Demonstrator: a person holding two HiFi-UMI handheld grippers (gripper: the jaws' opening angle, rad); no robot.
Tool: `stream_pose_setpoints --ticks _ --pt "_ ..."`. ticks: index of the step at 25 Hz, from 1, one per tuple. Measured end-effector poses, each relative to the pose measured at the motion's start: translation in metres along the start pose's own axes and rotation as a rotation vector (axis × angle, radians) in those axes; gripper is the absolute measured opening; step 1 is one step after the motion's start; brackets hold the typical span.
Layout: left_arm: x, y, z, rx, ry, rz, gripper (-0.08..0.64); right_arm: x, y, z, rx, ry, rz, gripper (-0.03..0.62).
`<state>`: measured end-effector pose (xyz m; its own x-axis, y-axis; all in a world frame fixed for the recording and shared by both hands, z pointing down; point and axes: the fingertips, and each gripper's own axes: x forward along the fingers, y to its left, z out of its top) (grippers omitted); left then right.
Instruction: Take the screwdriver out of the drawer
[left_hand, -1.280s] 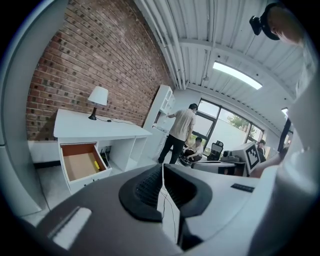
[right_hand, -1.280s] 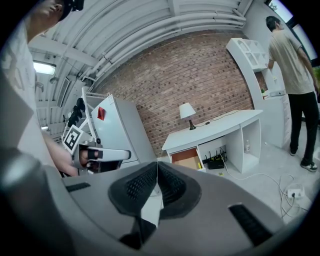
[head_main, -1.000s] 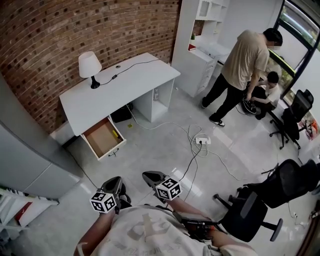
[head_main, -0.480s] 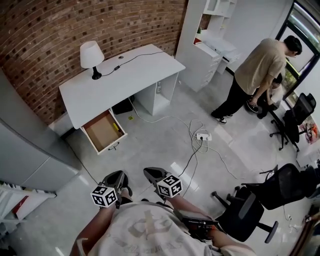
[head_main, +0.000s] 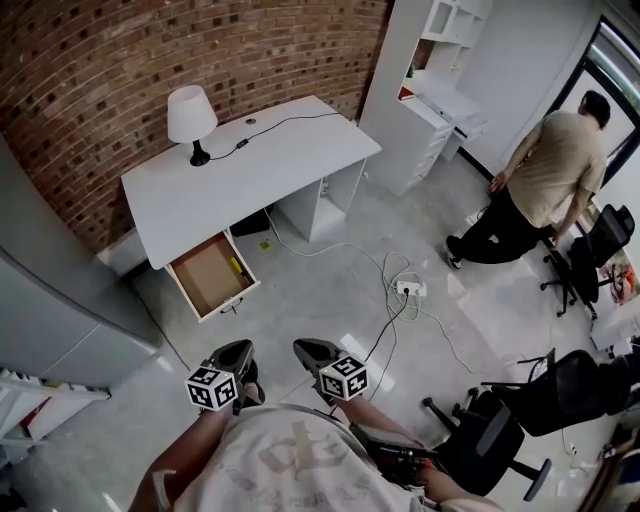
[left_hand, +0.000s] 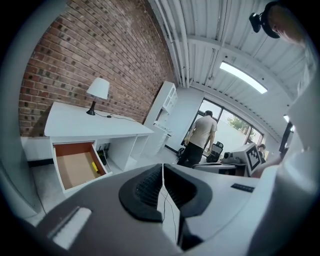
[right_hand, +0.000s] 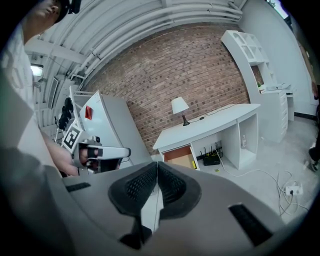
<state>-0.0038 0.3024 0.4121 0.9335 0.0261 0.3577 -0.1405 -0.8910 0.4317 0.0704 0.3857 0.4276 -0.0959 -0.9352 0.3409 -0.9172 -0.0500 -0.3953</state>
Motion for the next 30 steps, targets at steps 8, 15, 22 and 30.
stream_pose_setpoints --ticks 8,15,22,30 --pt "0.03 0.035 0.032 0.011 0.024 -0.022 0.014 0.034 -0.024 0.024 0.014 0.004 -0.029 0.008" --pt "0.06 0.066 0.053 0.03 0.072 -0.052 0.014 0.058 -0.048 0.051 0.033 -0.008 -0.087 0.008" --pt "0.07 0.114 0.076 0.02 0.086 -0.071 0.014 0.1 -0.058 0.063 0.057 0.01 -0.133 0.008" --pt "0.073 0.165 0.104 0.018 0.079 -0.088 0.014 0.159 -0.059 0.086 0.047 0.015 -0.145 0.008"
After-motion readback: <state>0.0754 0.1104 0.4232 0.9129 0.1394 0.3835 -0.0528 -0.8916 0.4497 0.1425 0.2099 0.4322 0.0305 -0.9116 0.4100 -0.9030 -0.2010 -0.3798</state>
